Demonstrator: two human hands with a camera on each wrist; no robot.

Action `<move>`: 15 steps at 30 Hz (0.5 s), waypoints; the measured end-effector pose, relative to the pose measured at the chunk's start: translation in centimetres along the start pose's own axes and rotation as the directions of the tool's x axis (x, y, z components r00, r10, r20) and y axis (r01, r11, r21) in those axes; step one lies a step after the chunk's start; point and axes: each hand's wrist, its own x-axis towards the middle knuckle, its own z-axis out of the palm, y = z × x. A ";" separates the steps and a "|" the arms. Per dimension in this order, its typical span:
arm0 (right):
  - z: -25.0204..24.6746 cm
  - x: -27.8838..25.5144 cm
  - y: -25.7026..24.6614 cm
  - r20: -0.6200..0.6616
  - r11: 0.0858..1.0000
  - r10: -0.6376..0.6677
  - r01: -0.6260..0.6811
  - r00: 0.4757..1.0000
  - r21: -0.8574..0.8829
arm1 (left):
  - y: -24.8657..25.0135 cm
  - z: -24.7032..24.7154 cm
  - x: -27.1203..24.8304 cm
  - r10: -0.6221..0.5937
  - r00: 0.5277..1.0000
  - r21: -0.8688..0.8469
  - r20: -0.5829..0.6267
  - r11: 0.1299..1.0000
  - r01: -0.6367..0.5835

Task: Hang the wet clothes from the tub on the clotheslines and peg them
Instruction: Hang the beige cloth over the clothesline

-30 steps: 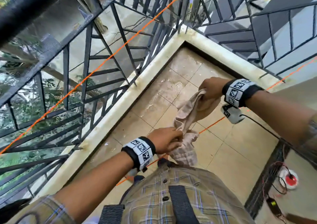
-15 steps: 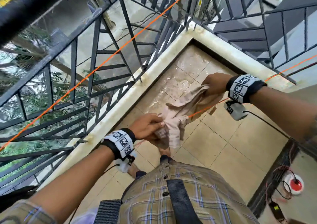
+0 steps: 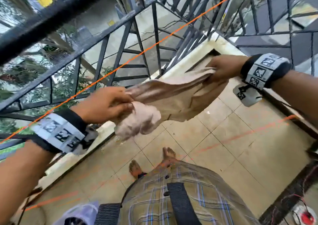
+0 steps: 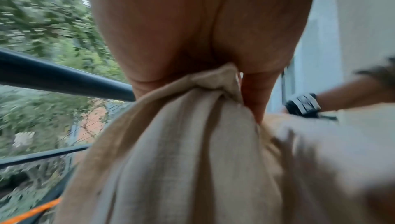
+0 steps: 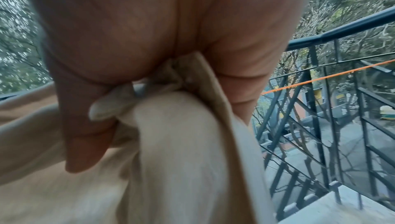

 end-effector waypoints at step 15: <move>-1.7 2.4 -5.1 -0.183 0.980 -0.150 0.121 0.972 -0.159 | -3.2 1.2 -4.9 -0.105 0.981 -0.086 -0.166 0.992 0.091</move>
